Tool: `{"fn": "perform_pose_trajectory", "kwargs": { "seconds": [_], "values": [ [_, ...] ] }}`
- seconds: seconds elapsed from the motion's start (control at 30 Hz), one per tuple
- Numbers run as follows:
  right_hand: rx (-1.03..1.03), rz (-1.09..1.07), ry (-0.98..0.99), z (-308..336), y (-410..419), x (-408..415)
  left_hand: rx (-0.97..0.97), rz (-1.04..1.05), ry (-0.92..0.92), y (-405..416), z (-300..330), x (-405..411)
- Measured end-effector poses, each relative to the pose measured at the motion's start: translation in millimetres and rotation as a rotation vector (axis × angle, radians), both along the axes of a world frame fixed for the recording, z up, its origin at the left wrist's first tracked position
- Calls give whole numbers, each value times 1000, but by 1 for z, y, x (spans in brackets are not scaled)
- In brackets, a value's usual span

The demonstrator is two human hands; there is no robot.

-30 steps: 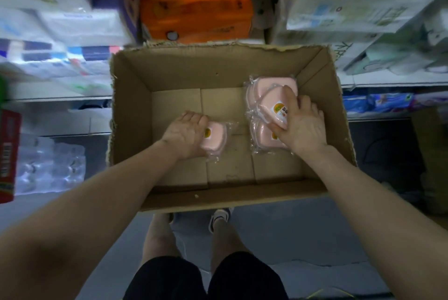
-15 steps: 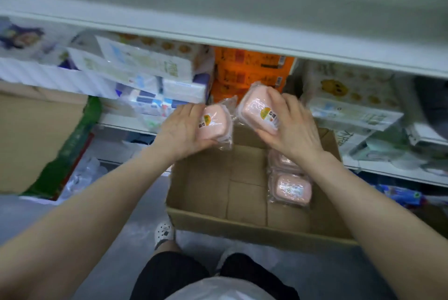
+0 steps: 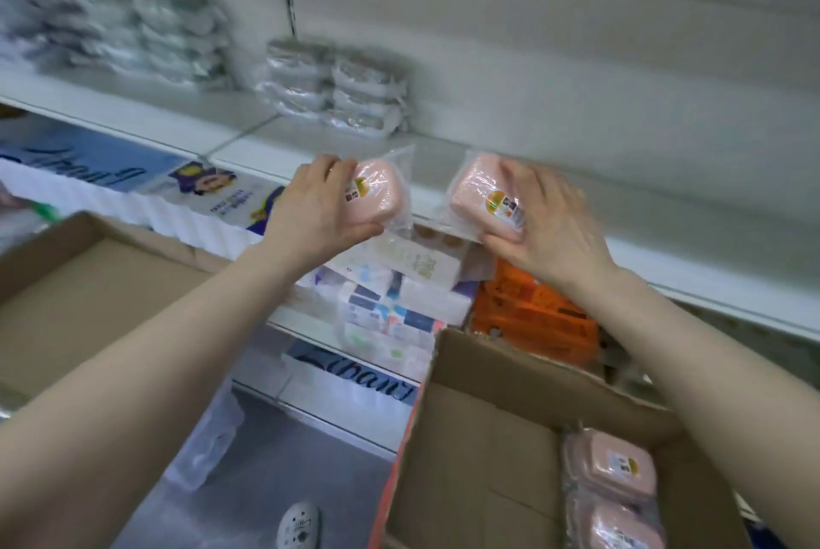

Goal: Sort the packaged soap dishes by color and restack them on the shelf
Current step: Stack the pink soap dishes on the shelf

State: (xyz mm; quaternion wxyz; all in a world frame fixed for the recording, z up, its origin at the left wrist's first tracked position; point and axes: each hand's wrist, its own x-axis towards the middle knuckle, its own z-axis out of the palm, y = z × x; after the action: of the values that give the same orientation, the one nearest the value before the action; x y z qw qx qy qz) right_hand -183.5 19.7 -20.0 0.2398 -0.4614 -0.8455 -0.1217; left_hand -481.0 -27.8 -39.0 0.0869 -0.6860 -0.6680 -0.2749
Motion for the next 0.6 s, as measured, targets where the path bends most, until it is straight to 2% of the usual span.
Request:
{"fn": "perform_pose_trajectory", "kwargs": {
  "seconds": [0.23, 0.37, 0.6],
  "values": [
    [18, -50, -15, 21, 63, -83, -62, -3, 23, 61, 17, -83],
    [12, -125, -61, 16, 96, -116, -132, -74, 72, 102, 18, -114],
    [-14, -300, -107, 0, 125, -96, -276, -294, 228, 173, 21, -93]
  ]
}}
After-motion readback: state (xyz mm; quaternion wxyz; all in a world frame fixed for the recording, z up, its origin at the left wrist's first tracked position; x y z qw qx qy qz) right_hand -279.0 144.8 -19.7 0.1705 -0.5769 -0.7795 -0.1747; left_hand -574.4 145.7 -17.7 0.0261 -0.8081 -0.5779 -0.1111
